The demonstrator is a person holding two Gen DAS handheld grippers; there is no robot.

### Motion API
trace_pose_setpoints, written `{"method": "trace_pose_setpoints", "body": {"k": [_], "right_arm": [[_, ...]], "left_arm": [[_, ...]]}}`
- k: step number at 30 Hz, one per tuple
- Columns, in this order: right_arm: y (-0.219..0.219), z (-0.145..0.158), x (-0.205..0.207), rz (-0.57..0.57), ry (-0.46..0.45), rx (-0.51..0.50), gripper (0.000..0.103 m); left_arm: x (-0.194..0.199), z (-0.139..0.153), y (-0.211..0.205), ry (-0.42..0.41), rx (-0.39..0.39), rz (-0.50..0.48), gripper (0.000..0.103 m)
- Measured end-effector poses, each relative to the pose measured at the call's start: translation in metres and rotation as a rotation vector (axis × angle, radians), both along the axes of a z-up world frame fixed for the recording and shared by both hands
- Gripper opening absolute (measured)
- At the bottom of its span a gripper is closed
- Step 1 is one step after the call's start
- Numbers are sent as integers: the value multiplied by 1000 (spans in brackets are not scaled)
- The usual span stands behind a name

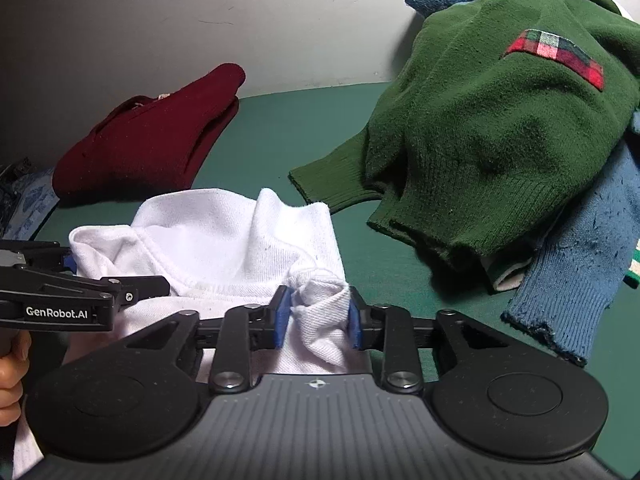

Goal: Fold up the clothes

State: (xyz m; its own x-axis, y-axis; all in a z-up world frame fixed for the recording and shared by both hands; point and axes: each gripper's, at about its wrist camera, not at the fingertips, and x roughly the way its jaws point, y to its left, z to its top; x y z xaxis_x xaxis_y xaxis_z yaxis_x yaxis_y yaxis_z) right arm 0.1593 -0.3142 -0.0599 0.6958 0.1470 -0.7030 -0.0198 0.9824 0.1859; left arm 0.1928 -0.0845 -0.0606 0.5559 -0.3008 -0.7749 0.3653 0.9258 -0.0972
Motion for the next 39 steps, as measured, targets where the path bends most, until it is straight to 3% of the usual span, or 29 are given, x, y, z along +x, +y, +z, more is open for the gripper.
{"method": "trace_pose_setpoints", "body": {"k": [6,9,16,18,21,24,28,39], "right_arm": [[5,0,-2,2,-6,-24,22],[6,1,-1,14,-4,-21,32],[11,1,0,3,-5,-30,34],[11,1,-2,-6,-11,-28,32],[12,0,-5,-16,-22,-26,21],[13,0,-7,-18,-28,-29,18],[14,4,-10,-14,-40,-31,13],[13,21,-28,-21,-91,-7,12]], "left_arm": [[1,1,-1,0,8,-10,57],[2,1,-3,1,15,-16,65],[6,0,-6,9,29,-23,70],[8,0,-6,3,42,-17,64],[6,0,-7,-9,53,-14,52],[5,1,-7,-9,47,-17,50],[4,4,-7,-7,30,-26,29],[-5,22,-3,-41,37,-27,23]]}}
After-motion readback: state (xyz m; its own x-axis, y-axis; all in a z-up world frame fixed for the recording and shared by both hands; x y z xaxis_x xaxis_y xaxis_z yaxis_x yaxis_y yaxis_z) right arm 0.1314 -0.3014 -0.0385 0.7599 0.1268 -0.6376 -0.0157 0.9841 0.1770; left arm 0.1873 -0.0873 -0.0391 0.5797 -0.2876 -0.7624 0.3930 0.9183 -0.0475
